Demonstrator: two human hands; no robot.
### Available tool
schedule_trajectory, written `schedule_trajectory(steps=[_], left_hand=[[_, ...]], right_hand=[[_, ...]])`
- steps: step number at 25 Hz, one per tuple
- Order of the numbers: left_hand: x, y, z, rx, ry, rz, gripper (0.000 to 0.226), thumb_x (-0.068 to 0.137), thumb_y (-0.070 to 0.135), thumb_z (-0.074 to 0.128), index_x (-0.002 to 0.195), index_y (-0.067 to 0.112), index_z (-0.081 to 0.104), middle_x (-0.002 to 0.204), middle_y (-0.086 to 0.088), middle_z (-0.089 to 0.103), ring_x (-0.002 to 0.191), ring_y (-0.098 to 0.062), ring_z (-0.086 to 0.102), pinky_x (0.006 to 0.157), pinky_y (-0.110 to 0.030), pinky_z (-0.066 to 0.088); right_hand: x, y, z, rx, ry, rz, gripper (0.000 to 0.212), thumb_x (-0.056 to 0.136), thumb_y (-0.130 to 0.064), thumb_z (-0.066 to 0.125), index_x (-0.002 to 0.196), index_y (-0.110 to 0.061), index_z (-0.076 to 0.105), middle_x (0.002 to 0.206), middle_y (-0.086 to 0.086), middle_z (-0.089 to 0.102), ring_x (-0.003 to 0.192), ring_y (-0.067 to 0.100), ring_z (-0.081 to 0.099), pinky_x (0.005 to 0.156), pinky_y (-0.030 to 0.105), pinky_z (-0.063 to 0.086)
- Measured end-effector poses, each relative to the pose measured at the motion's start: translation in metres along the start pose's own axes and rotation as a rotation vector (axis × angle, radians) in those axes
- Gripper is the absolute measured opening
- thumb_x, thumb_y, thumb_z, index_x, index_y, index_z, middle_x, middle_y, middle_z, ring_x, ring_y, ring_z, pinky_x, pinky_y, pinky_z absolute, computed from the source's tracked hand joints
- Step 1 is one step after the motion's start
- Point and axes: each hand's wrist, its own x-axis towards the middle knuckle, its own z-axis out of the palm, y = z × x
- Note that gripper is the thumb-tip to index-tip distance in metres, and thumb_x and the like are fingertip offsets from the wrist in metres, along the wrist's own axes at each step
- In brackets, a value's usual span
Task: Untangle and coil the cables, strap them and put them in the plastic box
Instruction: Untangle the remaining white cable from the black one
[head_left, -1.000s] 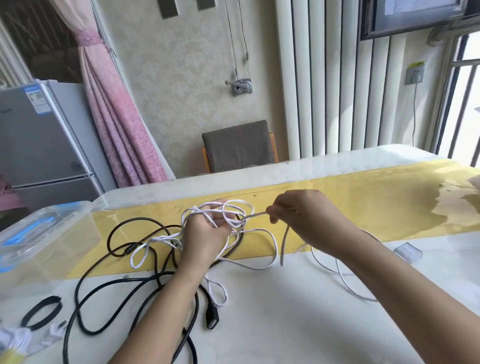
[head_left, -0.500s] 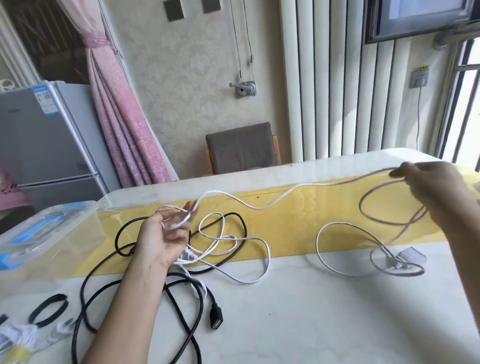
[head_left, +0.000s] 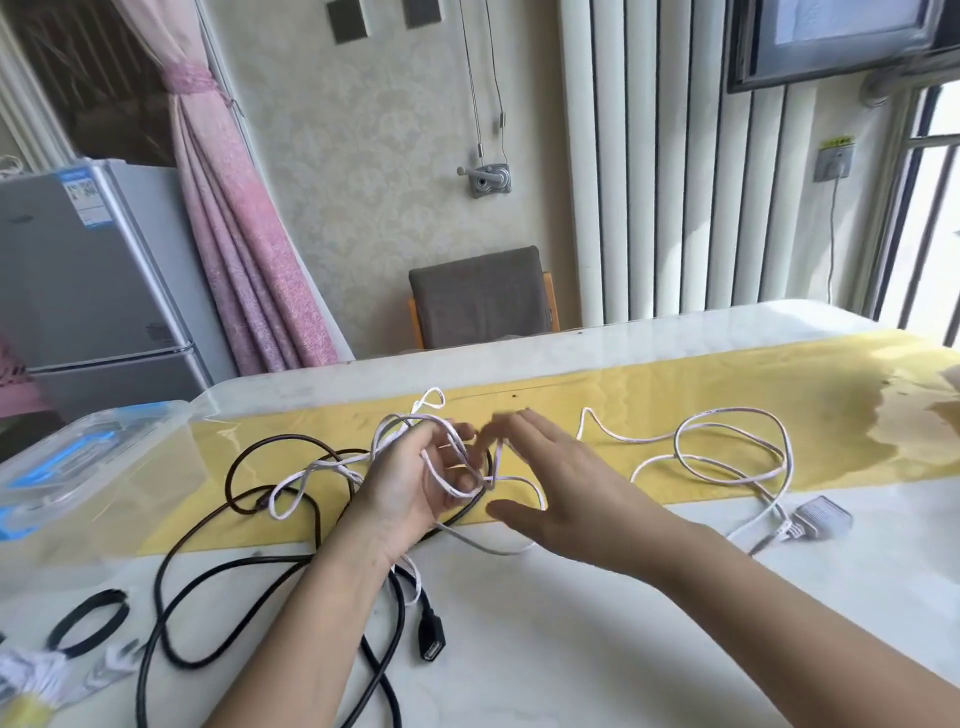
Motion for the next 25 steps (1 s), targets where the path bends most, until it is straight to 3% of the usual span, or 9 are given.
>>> schedule_trajectory(steps=[1,5,7,10,13,16,19,22,25], left_hand=[[0.001,-0.001,0.001,0.027,0.035,0.010,0.022,0.093,0.010,0.038,0.079,0.007,0.055,0.057,-0.007,0.056,0.037,-0.012,0.044,0.036,-0.016,0.035],[0.008,0.000,-0.009,0.032,0.099,0.050,0.024,0.095,0.007,0.039,0.079,0.006,0.058,0.057,-0.005,0.062,0.040,-0.012,0.055,0.039,-0.015,0.044],[0.008,0.001,-0.013,0.057,0.071,0.063,0.026,0.096,0.010,0.043,0.081,0.004,0.063,0.063,-0.006,0.067,0.049,-0.012,0.063,0.045,-0.017,0.049],[0.013,0.001,-0.020,0.025,0.212,0.178,0.028,0.095,0.012,0.047,0.071,0.009,0.060,0.052,-0.002,0.060,0.040,-0.009,0.055,0.039,-0.015,0.044],[0.016,0.005,-0.036,-0.292,0.311,0.298,0.028,0.091,0.010,0.043,0.064,0.014,0.045,0.048,0.003,0.047,0.036,-0.007,0.043,0.037,-0.014,0.036],[0.015,0.006,-0.046,-0.659,0.225,0.291,0.009,0.072,0.004,0.044,0.066,0.010,0.045,0.056,-0.003,0.058,0.048,-0.012,0.059,0.049,-0.018,0.052],[0.011,0.007,-0.042,-0.657,0.015,0.201,0.022,0.058,0.001,0.066,0.076,0.007,0.054,0.063,-0.005,0.060,0.039,-0.005,0.047,0.034,-0.011,0.038],[0.007,0.010,-0.034,-0.540,-0.198,0.131,0.056,0.031,0.001,0.089,0.080,0.009,0.062,0.066,-0.003,0.055,0.031,-0.002,0.028,0.022,-0.013,0.023],[-0.004,0.010,-0.018,-0.437,-0.296,0.079,0.039,0.043,0.006,0.084,0.078,0.009,0.067,0.064,-0.003,0.050,0.037,-0.003,0.014,0.021,-0.012,0.019]], right_hand=[[0.000,-0.001,0.001,0.000,0.001,0.022,0.017,0.086,-0.026,0.068,0.093,-0.020,0.054,0.095,-0.009,0.054,0.087,0.004,0.049,0.079,0.014,0.033],[0.005,-0.003,-0.016,0.442,-0.094,0.268,0.042,0.086,-0.045,0.057,0.053,-0.022,0.042,0.056,-0.002,0.031,0.051,0.009,0.026,0.048,0.021,0.022],[0.009,0.001,-0.031,0.630,0.159,0.330,0.044,0.086,-0.043,0.053,0.049,-0.021,0.046,0.051,-0.006,0.034,0.047,0.007,0.027,0.049,0.022,0.023],[0.006,0.018,-0.067,0.784,0.797,0.499,0.044,0.095,-0.033,0.054,0.053,-0.021,0.048,0.048,-0.013,0.039,0.044,0.004,0.031,0.047,0.018,0.029],[-0.010,0.051,-0.093,0.477,1.050,0.726,0.045,0.095,-0.038,0.051,0.056,-0.017,0.046,0.053,0.001,0.038,0.047,0.014,0.032,0.050,0.027,0.028],[-0.024,0.084,-0.086,-0.062,0.637,0.957,0.041,0.095,-0.033,0.051,0.061,-0.012,0.059,0.056,0.010,0.050,0.059,0.028,0.050,0.055,0.033,0.030],[-0.027,0.086,-0.060,-0.641,0.064,0.977,0.020,0.088,-0.010,0.050,0.100,-0.006,0.066,0.104,0.017,0.059,0.100,0.035,0.053,0.078,0.034,0.038],[-0.013,0.060,-0.040,-0.356,0.208,0.586,0.050,0.077,0.010,0.045,0.121,-0.008,0.059,0.125,0.013,0.054,0.114,0.030,0.049,0.093,0.026,0.034],[0.002,0.014,-0.012,0.092,0.119,0.367,0.029,0.095,-0.014,0.051,0.123,-0.015,0.055,0.117,0.001,0.062,0.106,0.015,0.057,0.086,0.017,0.037]])
